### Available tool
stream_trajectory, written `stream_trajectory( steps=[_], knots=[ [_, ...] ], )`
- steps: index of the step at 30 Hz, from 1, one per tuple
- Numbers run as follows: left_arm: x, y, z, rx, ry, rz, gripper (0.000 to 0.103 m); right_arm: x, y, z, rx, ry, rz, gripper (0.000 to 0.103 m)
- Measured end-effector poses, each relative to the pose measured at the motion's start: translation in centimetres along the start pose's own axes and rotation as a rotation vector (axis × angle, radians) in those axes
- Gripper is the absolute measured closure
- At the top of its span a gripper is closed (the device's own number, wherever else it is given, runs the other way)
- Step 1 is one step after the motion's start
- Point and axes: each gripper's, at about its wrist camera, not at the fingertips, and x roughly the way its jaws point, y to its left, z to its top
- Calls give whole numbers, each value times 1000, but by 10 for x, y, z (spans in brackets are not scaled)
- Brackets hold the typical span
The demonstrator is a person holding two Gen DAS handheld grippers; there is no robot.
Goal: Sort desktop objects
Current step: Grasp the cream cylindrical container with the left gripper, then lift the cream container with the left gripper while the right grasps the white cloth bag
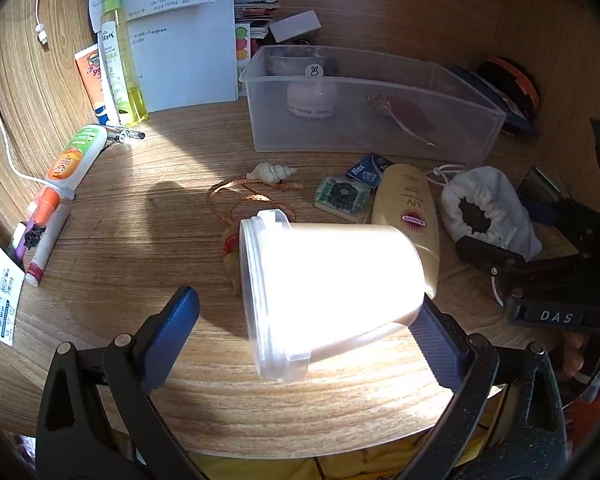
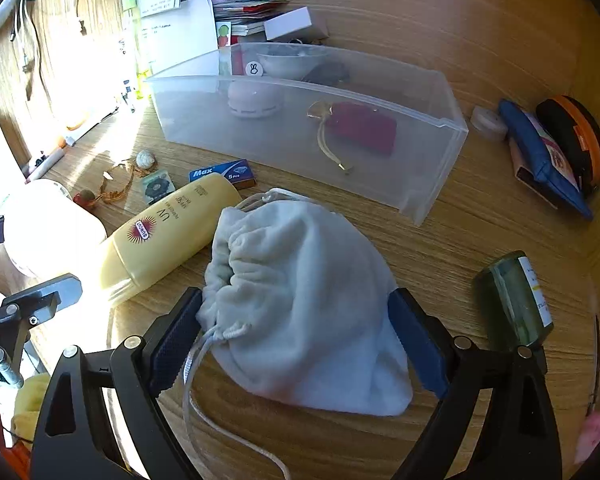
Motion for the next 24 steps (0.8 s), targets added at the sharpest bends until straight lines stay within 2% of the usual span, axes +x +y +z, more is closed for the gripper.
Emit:
stream_trajectory(
  steps=[4, 7, 9, 12, 18, 24],
  knots=[
    [2, -1, 2, -2, -9, -3, 4, -1, 1, -2, -5, -9, -17, 19],
    [3, -3, 4, 1, -9, -12, 11, -2, 2, -2, -7, -16, -10, 26],
    [4, -6, 5, 4, -9, -23, 21, -1, 1, 0, -11, -18, -7, 34],
    [4, -10, 6, 15, -18, -26, 29, -1, 0, 2, -16, -19, -8, 47],
    [0, -9, 9, 4, -37, -18, 35, -5, -4, 4, 14, -36, 14, 62],
    [-5, -2, 15, 5, -55, -14, 36, -12, -17, 7, 87, -47, 77, 68]
  ],
)
